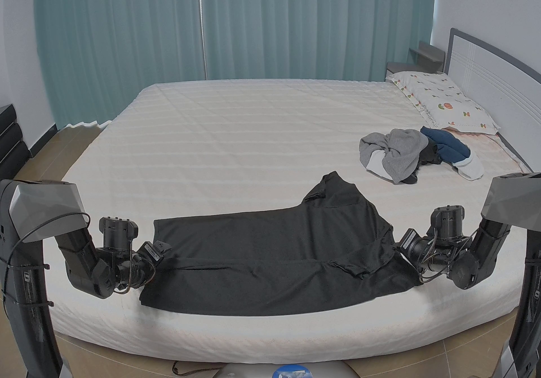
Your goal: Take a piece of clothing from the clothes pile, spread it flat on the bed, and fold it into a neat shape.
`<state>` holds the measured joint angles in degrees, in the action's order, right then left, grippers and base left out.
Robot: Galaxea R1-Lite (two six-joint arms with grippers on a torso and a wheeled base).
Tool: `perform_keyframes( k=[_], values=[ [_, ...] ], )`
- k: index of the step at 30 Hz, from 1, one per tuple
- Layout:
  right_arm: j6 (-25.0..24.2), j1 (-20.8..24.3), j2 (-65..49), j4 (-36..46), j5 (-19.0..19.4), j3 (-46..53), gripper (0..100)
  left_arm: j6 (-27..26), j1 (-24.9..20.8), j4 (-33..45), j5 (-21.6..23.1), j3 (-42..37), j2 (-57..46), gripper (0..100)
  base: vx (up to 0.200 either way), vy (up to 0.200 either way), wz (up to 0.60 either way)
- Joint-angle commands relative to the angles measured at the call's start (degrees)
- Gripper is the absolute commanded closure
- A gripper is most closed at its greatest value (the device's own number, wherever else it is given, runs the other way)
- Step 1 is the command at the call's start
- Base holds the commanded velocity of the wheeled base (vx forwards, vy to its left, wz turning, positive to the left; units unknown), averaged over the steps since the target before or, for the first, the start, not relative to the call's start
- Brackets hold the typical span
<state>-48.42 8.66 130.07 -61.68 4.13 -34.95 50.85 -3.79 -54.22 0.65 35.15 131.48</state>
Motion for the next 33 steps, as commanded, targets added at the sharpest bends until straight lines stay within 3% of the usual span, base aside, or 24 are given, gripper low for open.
perform_keyframes(
  k=[1, 13, 29, 33],
  values=[
    [0.0, 0.5, -5.7, 1.0, 0.1, 2.6, 100, 0.0, 0.0, 0.0, 0.1, 0.0, 0.0, 0, 0.0, 0.0, 0.0],
    [-0.4, 2.5, -14.0, 5.4, -0.2, 11.1, 100, 0.0, 0.0, 0.0, 0.1, -0.1, 0.0, 0, 0.0, 0.0, 0.0],
    [0.4, 1.8, -14.8, 5.3, -0.1, 17.1, 100, 0.0, 0.0, 0.0, 0.1, -0.1, 0.0, 0, 0.0, 0.0, 0.0],
    [4.5, 0.7, -11.2, 5.0, -0.1, 17.9, 100, 0.0, 0.0, 0.0, 0.1, 0.0, 0.0, 0, 0.0, 0.0, 0.0]
  ],
)
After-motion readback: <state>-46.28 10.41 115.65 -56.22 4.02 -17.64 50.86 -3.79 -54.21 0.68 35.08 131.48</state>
